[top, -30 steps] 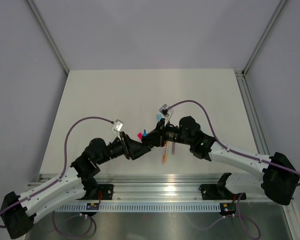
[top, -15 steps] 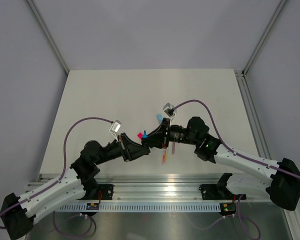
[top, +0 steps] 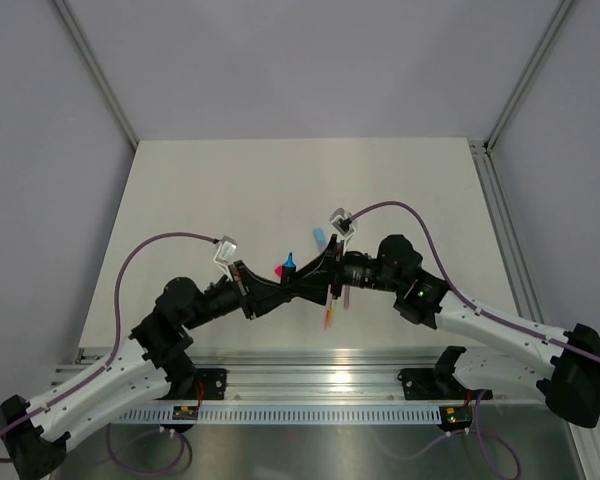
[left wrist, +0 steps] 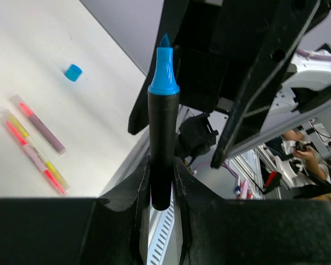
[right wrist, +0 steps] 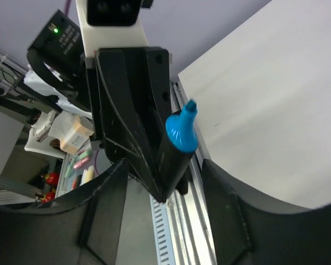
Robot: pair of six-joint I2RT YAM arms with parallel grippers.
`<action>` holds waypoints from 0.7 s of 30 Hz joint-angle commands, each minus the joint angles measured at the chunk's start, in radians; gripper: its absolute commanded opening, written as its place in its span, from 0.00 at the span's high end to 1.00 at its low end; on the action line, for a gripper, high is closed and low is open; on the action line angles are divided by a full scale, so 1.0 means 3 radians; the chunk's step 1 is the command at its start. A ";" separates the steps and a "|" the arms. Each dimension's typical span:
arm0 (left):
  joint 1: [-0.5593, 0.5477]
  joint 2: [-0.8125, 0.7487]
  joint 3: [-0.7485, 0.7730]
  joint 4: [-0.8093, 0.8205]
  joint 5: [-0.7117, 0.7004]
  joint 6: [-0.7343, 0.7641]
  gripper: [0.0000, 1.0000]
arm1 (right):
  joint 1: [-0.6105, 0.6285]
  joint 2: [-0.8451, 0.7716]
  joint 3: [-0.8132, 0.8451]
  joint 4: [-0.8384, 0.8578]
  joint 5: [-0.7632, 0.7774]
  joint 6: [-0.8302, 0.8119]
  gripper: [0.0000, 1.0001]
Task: Insert the pens into the pen caps
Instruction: Pick up the pen from the center of the board, then move the pen cap to the center of the board.
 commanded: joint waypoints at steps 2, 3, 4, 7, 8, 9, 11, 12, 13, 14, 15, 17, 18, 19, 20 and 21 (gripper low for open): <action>-0.0005 0.0178 0.0277 -0.0173 -0.0320 0.0475 1.00 | -0.0033 -0.0379 0.0112 -0.0503 0.0357 -0.0103 0.34; -0.0005 0.0255 0.0292 -0.0173 -0.0321 0.0511 1.00 | -0.0038 -0.0435 0.0128 -0.0620 0.0438 -0.0113 0.32; -0.0005 0.0291 0.0297 -0.0168 -0.0306 0.0542 1.00 | -0.0044 -0.0506 0.0148 -0.0748 0.0581 -0.0133 0.30; -0.0005 0.0383 0.0302 -0.0087 -0.0193 0.0644 1.00 | -0.0044 -0.0644 0.0200 -0.1203 0.0648 -0.0164 0.27; -0.0005 0.0388 0.0297 -0.0041 -0.0203 0.0650 1.00 | -0.0044 -0.0721 0.0169 -0.1250 0.0745 -0.0134 0.26; -0.0005 0.0388 0.0292 -0.0030 -0.0218 0.0655 1.00 | -0.0044 -0.0813 0.0143 -0.1296 0.0873 -0.0078 0.26; -0.0005 0.0393 0.0277 -0.0030 -0.0289 0.0706 1.00 | -0.0049 -0.1059 0.0184 -0.1811 0.1516 -0.0032 0.27; -0.0005 0.0393 0.0277 -0.0055 -0.0320 0.0736 1.00 | -0.0079 -0.1105 0.0220 -0.2025 0.1766 0.0014 0.29; -0.0005 0.0398 0.0277 -0.0071 -0.0356 0.0802 1.00 | -0.0120 -0.1120 0.0286 -0.2412 0.2199 0.0040 0.31; -0.0005 0.0404 0.0282 -0.0096 -0.0422 0.0839 1.00 | -0.0176 -0.1105 0.0302 -0.2583 0.2360 0.0086 0.34; -0.0005 0.0404 0.0287 -0.0102 -0.0443 0.0869 1.00 | -0.0323 -0.1090 0.0307 -0.2732 0.2478 0.0157 0.40; -0.0005 0.0393 0.0287 -0.0097 -0.0520 0.0926 1.00 | -0.0477 -0.1044 0.0215 -0.3009 0.2801 0.0239 0.41; -0.0005 0.0383 0.0282 -0.0081 -0.0545 0.0941 1.00 | -0.0574 -0.1039 0.0159 -0.3055 0.2862 0.0316 0.42; -0.0005 0.0393 0.0261 -0.0046 -0.0551 0.0941 1.00 | -0.0798 -0.1034 0.0017 -0.3055 0.2853 0.0347 0.44; -0.0005 0.0403 0.0216 0.0051 -0.0541 0.0946 1.00 | -0.0932 -0.1039 -0.0050 -0.3030 0.2797 0.0382 0.45; -0.0005 0.0414 0.0190 0.0092 -0.0525 0.0946 1.00 | -0.1060 -0.1034 -0.0127 -0.2989 0.2746 0.0459 0.46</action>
